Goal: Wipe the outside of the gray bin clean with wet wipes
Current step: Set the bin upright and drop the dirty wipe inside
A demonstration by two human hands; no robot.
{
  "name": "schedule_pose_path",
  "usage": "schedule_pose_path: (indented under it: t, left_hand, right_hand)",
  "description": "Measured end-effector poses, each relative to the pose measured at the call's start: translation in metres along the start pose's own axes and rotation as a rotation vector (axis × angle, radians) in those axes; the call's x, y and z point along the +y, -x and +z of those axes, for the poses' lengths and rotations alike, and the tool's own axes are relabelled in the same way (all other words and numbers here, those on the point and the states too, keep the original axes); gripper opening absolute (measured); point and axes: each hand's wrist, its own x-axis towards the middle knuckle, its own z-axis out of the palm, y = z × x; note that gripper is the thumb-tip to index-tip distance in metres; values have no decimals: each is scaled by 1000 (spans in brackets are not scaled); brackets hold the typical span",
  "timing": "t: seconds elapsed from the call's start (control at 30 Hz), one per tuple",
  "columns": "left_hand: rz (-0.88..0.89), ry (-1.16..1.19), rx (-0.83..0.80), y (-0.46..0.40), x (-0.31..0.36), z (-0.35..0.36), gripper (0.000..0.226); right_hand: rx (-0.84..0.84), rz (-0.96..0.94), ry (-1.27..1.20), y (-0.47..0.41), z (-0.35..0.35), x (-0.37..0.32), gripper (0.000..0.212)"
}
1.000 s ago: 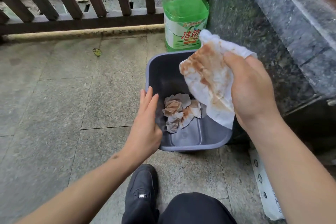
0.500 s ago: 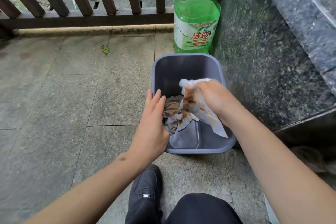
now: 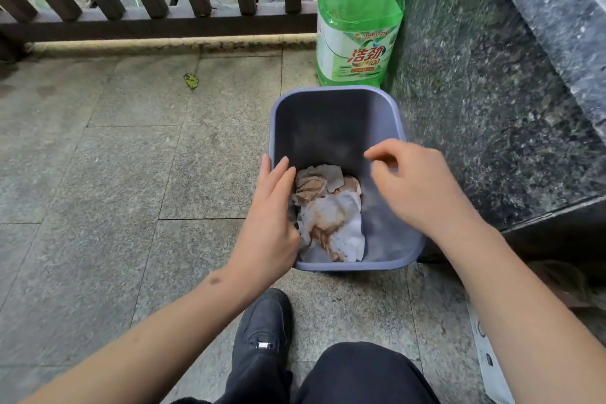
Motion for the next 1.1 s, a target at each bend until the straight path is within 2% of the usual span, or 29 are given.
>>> schedule_pose_path:
  t: [0.07,0.1,0.23,0.37,0.73,1.1]
  left_hand:
    - [-7,6,2,0,-1,-1,78]
    - [-10,6,3,1,-2,-2,79]
    - [-21,16,9,2,-5,-5,78]
    - [-10,21,5,1,-2,-4,78]
    - [63,83,39,-12,12,-1,82]
    - [111,96,103,-97,4,-6,83]
  right_hand:
    - [194,-9,30,9,-10,8,25]
    - [217,19,61,12,-14,13,24]
    - [73,207,108,15,-14,25,38]
    - [31,295,12,16,-9,28,35]
    - [32,294,27,-6,-12,39,38]
    - [48,343,12,-88,-12,33,34]
